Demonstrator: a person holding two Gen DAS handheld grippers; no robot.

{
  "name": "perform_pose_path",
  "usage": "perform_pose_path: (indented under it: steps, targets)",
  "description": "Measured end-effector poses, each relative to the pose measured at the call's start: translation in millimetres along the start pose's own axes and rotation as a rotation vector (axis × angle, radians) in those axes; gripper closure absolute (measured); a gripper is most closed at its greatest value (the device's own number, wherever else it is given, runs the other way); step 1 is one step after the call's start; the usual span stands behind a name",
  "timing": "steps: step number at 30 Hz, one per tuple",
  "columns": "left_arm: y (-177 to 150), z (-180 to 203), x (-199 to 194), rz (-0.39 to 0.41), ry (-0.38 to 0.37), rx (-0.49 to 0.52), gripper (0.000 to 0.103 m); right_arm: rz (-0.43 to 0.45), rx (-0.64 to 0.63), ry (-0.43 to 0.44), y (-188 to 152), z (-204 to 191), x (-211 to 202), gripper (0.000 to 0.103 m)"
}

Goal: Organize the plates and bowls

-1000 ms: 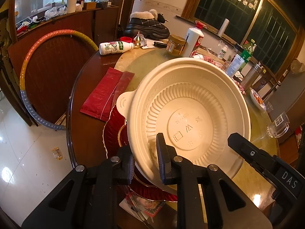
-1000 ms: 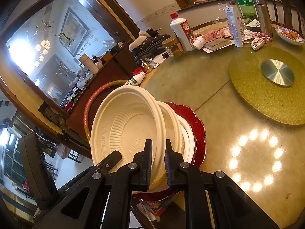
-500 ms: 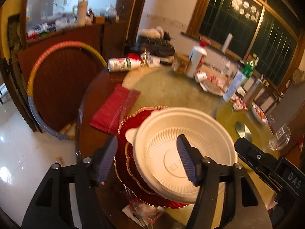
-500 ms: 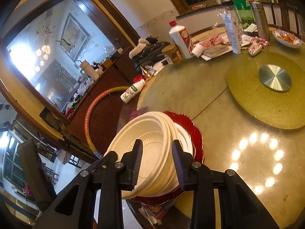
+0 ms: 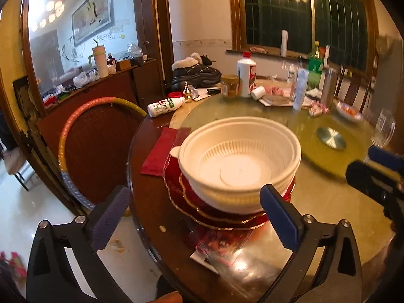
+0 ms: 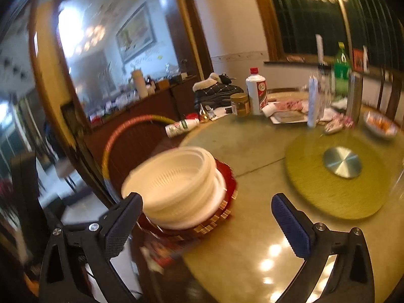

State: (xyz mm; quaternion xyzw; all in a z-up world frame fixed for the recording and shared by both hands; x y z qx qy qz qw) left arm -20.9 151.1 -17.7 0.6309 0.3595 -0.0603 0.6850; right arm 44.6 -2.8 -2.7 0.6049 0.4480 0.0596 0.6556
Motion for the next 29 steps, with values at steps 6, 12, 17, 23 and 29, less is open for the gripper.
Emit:
perform_pose_path:
  steps: [6, 12, 17, 23, 29]
  targets:
    - [-6.2, 4.7, 3.6, -0.043, -0.028, -0.009, 0.000, -0.063, -0.141, -0.024, -21.2, -8.8, 1.1, 0.000]
    - [-6.9, 3.5, 7.8, -0.074, -0.072, -0.039, 0.000, -0.082, -0.249, -0.030, -30.4, -17.4, 3.6, 0.000]
    - [-8.0, 6.9, 17.4, -0.110, -0.093, -0.036, 0.000, -0.091, -0.262, -0.030, -29.4, -16.3, 8.4, 0.000]
    - [-8.6, 7.5, 24.1, -0.131, -0.105, -0.056, 0.000, -0.097, -0.282, -0.025, -27.0, -18.2, 14.4, 0.000]
    - [-8.9, 9.7, 22.4, -0.115, -0.078, -0.025, 0.000, -0.107, -0.300, -0.020, -27.6, -22.9, 17.2, 0.000]
Point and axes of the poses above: each gripper's, at about its wrist camera, not at the fingertips, and x roughly the way its jaws point, z to its right, y to its top, the point moved 4 cm from there along x, roughly the way its jaws point, and after that the axes turned 2 degrees about z, right-handed, at the moved point
